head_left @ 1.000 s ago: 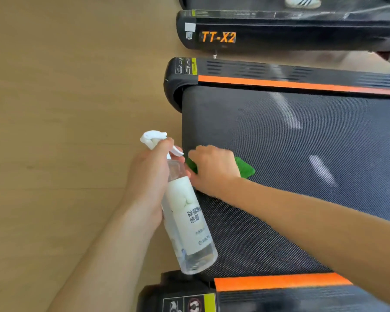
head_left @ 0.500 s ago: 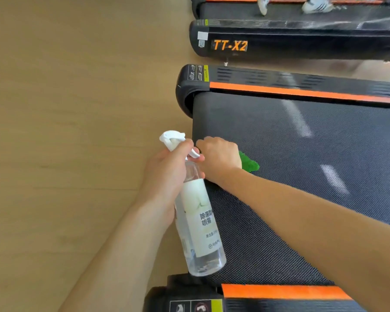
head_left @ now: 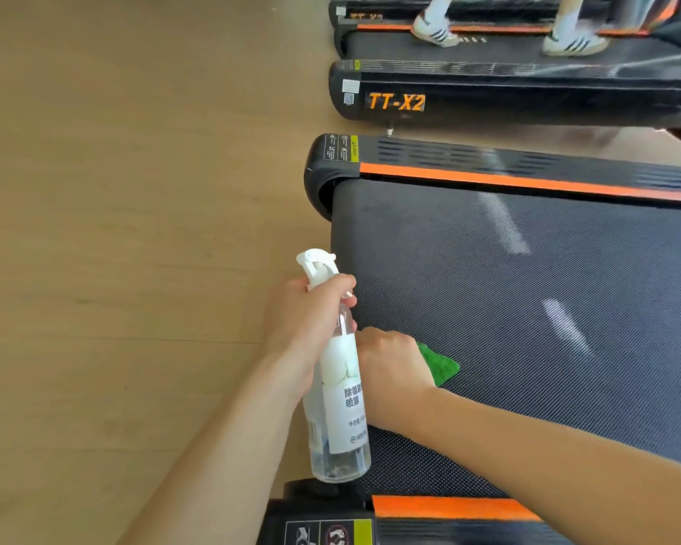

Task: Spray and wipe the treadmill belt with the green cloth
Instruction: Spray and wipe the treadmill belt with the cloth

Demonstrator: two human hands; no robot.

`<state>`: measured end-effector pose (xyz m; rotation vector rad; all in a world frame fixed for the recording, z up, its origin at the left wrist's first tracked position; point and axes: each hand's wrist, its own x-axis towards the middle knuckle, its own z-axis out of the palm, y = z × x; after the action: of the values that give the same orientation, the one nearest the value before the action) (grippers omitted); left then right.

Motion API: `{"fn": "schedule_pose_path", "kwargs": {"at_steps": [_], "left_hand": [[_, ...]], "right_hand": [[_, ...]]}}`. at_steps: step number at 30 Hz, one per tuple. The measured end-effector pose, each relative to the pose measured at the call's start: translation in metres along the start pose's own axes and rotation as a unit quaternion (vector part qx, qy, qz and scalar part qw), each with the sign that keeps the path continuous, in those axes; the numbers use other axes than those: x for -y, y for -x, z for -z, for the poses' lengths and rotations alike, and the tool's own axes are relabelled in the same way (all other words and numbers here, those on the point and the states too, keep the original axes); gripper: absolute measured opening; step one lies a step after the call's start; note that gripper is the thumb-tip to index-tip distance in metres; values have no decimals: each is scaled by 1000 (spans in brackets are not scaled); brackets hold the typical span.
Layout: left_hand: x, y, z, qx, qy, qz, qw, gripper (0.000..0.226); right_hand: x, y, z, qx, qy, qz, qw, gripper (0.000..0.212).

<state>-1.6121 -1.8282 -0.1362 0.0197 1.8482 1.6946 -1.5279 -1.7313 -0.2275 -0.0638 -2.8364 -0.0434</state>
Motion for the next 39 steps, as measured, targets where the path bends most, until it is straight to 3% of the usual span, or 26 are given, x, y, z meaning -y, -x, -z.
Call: {"fn": "schedule_pose_path", "kwargs": {"at_steps": [5,12,17,22,28,34,36,39], "left_hand": [[0,3,0,-35,-11,6,999,18],[-1,10,10,-52,-35,6,998,19],[-1,5,15,-90,-42,-14,995,26],[4,-5,18,-102,-40,1,994,17],[10,-18,24,-107,-38,-3,994,22],[16,-31,22,-85,-22,17,996,16],[18,-31,18,-80,-10,29,996,15],[19,-35,12,-70,-4,38,997,11]], "right_hand": [[0,-1,2,-14,-13,2,1000,8],[1,1,-1,-31,-29,-22,999,33],[0,2,-6,-43,-22,-25,999,34],[-17,-8,-11,-19,-35,39,998,35],[-92,-88,-28,-34,2,-105,994,37],[-147,-150,-50,-13,28,-270,962,39],[-132,-142,-44,0,21,-267,964,39],[-88,-89,-28,-16,-4,-167,986,36]]}}
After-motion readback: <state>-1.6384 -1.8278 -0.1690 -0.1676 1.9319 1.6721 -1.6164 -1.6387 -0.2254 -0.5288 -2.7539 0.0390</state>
